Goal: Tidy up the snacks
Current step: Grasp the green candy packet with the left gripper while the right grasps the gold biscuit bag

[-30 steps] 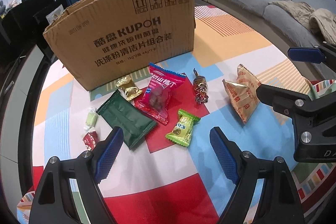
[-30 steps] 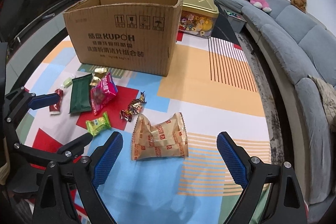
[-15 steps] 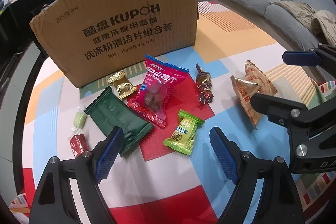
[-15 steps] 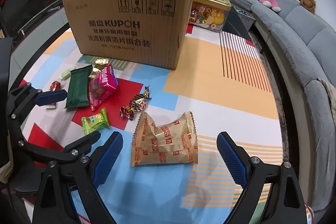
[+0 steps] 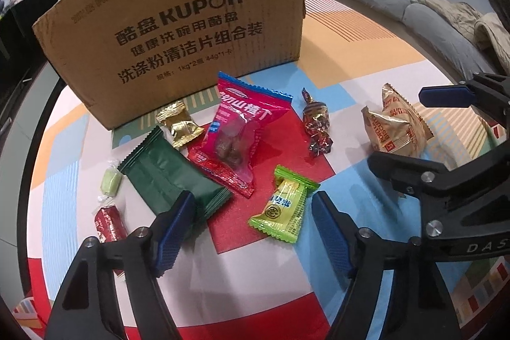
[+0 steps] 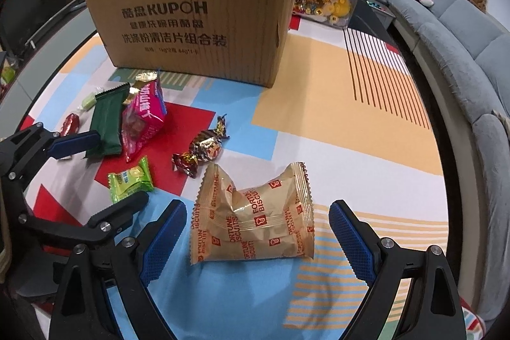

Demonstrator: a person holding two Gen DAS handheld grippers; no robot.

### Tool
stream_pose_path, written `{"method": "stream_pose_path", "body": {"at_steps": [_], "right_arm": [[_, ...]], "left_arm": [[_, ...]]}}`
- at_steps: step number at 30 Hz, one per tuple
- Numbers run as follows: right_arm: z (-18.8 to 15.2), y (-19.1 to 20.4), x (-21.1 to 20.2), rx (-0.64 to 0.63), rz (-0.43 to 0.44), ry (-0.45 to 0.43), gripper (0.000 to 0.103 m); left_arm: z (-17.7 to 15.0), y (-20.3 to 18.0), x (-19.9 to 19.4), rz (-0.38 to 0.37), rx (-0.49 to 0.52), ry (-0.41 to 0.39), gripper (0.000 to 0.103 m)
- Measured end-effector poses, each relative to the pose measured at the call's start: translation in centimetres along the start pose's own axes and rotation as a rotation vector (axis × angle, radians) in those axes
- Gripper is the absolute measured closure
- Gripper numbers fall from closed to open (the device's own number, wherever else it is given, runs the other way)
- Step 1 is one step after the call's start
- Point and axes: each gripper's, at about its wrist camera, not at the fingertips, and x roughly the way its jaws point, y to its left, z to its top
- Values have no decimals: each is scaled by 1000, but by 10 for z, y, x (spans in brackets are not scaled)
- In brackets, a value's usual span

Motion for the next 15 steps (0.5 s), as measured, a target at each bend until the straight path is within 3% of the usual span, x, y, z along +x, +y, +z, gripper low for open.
{"method": "stream_pose_path", "body": {"at_steps": [5, 15], "right_arm": [[0, -3, 7, 18, 7, 6, 11], [0, -9, 15, 48, 37, 25, 11]], "left_arm": [[1, -6, 2, -1, 22, -21, 35], [1, -15, 1, -37, 37, -36, 61]]}}
